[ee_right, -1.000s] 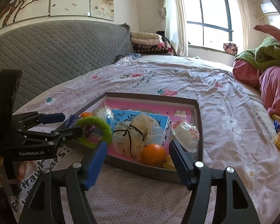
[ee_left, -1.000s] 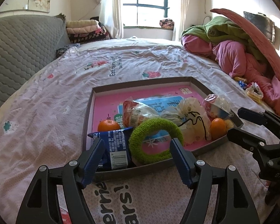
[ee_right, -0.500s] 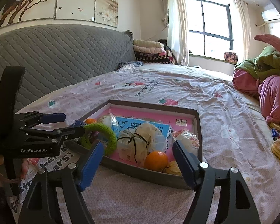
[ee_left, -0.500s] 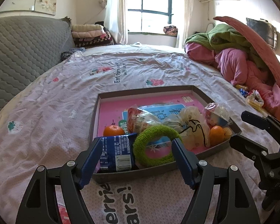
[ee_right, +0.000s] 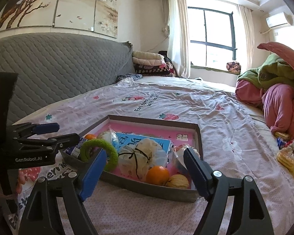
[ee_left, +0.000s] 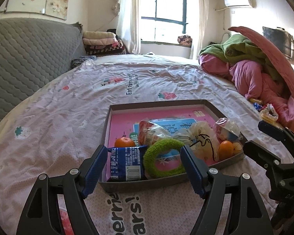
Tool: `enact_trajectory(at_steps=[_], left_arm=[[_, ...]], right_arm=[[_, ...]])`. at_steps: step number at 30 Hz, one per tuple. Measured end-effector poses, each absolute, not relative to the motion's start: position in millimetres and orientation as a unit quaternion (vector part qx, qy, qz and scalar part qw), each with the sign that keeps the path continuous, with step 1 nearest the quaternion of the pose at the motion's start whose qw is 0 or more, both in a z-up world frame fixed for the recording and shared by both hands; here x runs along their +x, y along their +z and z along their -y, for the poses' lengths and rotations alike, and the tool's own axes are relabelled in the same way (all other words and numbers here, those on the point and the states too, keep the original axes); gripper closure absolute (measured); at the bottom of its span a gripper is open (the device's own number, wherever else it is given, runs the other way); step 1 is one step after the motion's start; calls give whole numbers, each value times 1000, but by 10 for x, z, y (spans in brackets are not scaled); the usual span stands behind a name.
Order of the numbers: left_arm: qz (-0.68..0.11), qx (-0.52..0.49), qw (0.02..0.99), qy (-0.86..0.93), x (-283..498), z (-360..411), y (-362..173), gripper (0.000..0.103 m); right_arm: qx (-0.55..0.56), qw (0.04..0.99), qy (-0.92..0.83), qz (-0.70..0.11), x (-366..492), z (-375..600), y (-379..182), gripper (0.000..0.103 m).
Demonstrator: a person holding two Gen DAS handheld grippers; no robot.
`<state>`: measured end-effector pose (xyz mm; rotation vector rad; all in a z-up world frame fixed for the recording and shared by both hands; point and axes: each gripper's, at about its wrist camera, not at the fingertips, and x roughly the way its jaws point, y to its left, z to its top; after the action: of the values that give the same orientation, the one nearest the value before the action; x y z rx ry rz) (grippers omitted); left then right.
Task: Organize objects
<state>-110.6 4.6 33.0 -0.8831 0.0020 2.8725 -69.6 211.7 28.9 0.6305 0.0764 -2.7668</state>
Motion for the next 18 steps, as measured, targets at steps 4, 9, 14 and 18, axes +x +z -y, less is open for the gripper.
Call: enact_trajectory(at_steps=[4, 9, 14, 18], left_arm=[[0, -295, 56, 954, -1072, -37, 332, 25], [7, -301, 50, 952, -1032, -18, 325, 25], [22, -302, 49, 952, -956, -2, 351, 25], [31, -294, 49, 954, -860, 0, 405, 25]], right_arm=[[220, 148, -964, -23, -680, -2114, 285, 22], [215, 143, -966, -23, -620, -2099, 313, 22], [194, 127, -972, -31, -499, -2086, 402, 22], [181, 119, -976, -29, -415, -2082, 468, 22]])
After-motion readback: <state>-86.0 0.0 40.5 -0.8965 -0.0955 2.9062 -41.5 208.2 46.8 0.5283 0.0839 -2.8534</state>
